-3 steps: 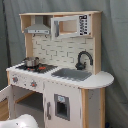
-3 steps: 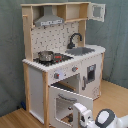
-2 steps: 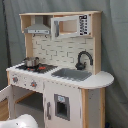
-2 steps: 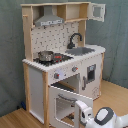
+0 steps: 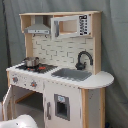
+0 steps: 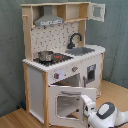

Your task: Play with the kitchen

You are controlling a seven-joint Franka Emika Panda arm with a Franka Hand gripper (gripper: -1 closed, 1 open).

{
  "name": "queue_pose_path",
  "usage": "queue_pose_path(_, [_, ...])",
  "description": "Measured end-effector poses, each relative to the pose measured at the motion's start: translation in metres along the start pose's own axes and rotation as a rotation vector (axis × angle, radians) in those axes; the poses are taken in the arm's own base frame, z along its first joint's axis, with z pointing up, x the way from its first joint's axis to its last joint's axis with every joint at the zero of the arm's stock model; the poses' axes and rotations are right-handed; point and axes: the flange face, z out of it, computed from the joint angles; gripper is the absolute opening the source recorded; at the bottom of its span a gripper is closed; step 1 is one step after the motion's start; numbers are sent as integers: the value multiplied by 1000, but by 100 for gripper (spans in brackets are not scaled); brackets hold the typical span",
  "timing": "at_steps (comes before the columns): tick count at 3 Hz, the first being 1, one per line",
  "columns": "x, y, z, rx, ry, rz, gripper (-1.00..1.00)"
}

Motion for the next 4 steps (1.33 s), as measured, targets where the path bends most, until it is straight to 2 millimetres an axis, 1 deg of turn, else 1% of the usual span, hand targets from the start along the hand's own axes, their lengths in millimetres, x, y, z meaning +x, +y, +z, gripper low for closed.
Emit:
queue_pose_path(1, [-17,19,36,-31,-40,-13,100])
queue_pose_path(2, [-26,33,71,-32,-79,-15,100])
queue_pose_path(3, [-26,39,107,-21,-120,-1,100])
queue_pose_path(4, [-10,60,148,-45,-142,24,100])
